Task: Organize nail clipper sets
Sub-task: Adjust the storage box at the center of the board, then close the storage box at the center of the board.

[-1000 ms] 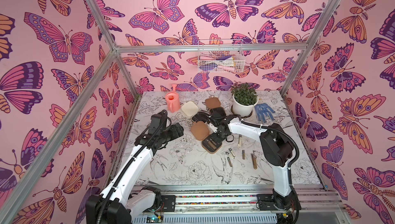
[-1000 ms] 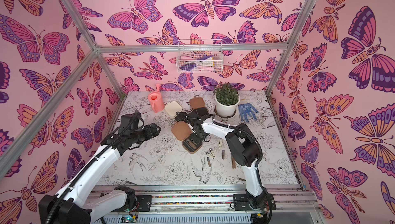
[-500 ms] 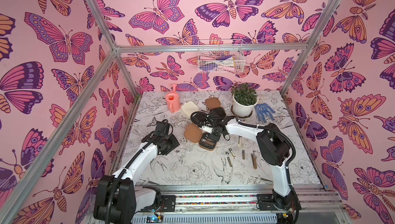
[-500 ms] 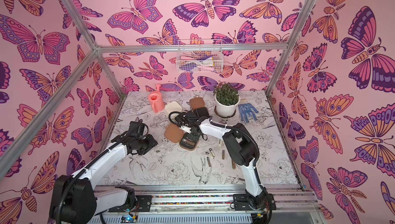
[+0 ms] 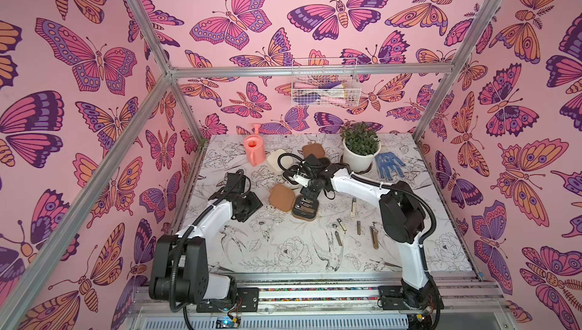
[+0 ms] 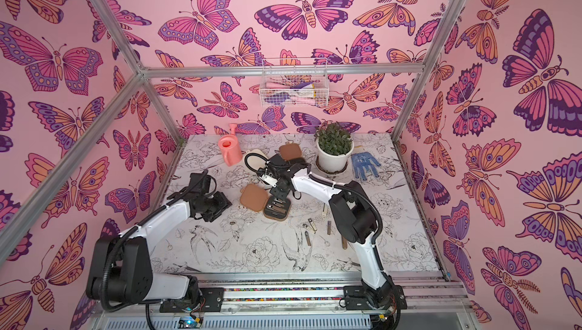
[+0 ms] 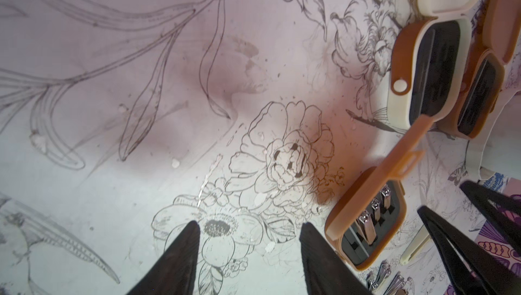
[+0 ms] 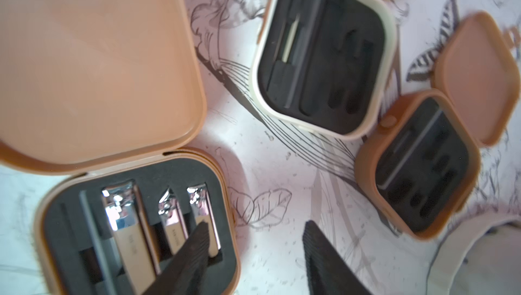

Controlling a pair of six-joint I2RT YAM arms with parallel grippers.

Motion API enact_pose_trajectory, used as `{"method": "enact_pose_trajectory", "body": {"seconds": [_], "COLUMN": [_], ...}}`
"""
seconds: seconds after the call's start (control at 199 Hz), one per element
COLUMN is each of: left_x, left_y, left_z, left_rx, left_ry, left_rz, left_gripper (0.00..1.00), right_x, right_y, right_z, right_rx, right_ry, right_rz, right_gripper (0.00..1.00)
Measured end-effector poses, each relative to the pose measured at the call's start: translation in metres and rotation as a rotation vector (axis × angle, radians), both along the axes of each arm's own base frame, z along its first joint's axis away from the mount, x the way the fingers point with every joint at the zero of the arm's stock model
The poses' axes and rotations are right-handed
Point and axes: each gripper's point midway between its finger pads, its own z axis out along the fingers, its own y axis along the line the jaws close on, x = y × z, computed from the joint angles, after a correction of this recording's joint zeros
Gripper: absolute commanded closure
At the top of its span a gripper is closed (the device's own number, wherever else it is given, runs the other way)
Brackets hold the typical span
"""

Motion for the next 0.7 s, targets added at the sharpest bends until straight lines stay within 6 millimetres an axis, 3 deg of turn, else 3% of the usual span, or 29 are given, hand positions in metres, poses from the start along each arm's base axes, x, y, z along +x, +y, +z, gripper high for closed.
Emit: {"method": "enact_pose_trajectory", "body": {"seconds": [0.201, 0.317, 0.403, 0.504, 0.599, 0.7], "left_x": [0.027, 0.041, 0.047, 0.052, 0.054, 0.056], "left_y": [-0.002, -0.013, -0.021, -0.029, -0.035, -0.041], "left_z": [-0.016, -0.024, -0.029, -0.028, -0.026, -0.025], "left_rx": [-0.027, -0.074, -0.115, -0.16, -0.2, -0.236], "left_ry": [0.017, 0.009, -0.006, -0.042, -0.075, -0.104], "left_rz": [-0.01, -0.045, -0.068, -0.091, -0.11, -0.128], "left_gripper": [0.41, 0.41, 0.4, 0.39, 0.38, 0.38], "right_x": [-0.016, -0.039, -0.051, -0.067, -0.078, -0.076], "right_y": [-0.026, -0.055, -0.072, -0.081, -0.08, -0.07], "right_z": [0.066, 0.085, 0.075, 0.042, 0.013, -0.001], "right_rx": [0.245, 0.452, 0.578, 0.675, 0.732, 0.803], "right_ry": [0.036, 0.129, 0.222, 0.358, 0.474, 0.555], "right_rz": [-0.349, -0.544, -0.678, -0.804, -0.882, -0.922], "right_gripper": [0.47, 0.41, 0.37, 0.33, 0.31, 0.3]}}
